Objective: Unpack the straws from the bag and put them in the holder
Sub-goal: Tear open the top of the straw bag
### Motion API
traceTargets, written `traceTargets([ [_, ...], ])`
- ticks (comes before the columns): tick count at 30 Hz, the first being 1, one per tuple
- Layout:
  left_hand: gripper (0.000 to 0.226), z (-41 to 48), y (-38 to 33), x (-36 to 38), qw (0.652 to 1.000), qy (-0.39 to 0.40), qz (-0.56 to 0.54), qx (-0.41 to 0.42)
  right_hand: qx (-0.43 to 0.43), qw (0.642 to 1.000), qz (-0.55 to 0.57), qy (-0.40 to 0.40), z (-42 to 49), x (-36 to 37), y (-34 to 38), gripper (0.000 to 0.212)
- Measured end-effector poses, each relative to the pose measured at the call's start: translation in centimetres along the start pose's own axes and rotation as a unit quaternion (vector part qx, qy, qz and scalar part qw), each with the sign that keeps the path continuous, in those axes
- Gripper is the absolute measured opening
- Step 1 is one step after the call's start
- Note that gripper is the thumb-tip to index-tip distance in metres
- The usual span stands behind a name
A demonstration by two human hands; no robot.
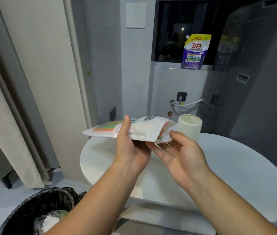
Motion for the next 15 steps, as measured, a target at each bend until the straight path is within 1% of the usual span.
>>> traceTargets([
  [2, 0.047, 0.5, -0.2, 0.8, 0.998, -0.001, 0.039, 0.041, 0.016, 0.999, 0.005, -0.031, 0.2, -0.5, 0.2, 0.025],
  [3, 0.048, 0.7, -0.2, 1.2, 0.997, -0.006, 0.052, 0.062, 0.024, 0.998, 0.009, -0.051, 0.3, -0.8, 0.3, 0.027],
  [5, 0.062, 1.2, -0.2, 1.6, 0.991, -0.016, 0.071, 0.108, 0.033, 0.994, 0.028, -0.097, 0.7, -1.4, 0.6, 0.034],
  [7, 0.064, 1.6, 0.0, 2.0, 0.985, -0.011, 0.094, 0.144, 0.039, 0.990, 0.049, -0.128, 1.1, -2.1, 1.0, 0.048],
  [9, 0.066, 1.6, 0.2, 2.3, 0.978, 0.000, 0.118, 0.171, 0.038, 0.987, 0.059, -0.144, 1.5, -2.6, 1.5, 0.052],
  [12, 0.074, 1.7, 0.8, 2.6, 0.964, 0.027, 0.165, 0.205, 0.039, 0.985, 0.052, -0.159, 1.6, -3.0, 2.0, 0.052],
  [15, 0.065, 1.5, 1.4, 2.9, 0.941, 0.044, 0.230, 0.244, 0.059, 0.985, 0.045, -0.157, 1.6, -3.1, 1.9, 0.055],
])
Point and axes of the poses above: each hand's wrist, its own z-axis towards the middle knuckle, its own x-axis out of the palm, y = z × x, the point moved 2 cm from there along z, towards the middle knuckle, and after that the axes turned 2 degrees about x, right-handed, at the moved point
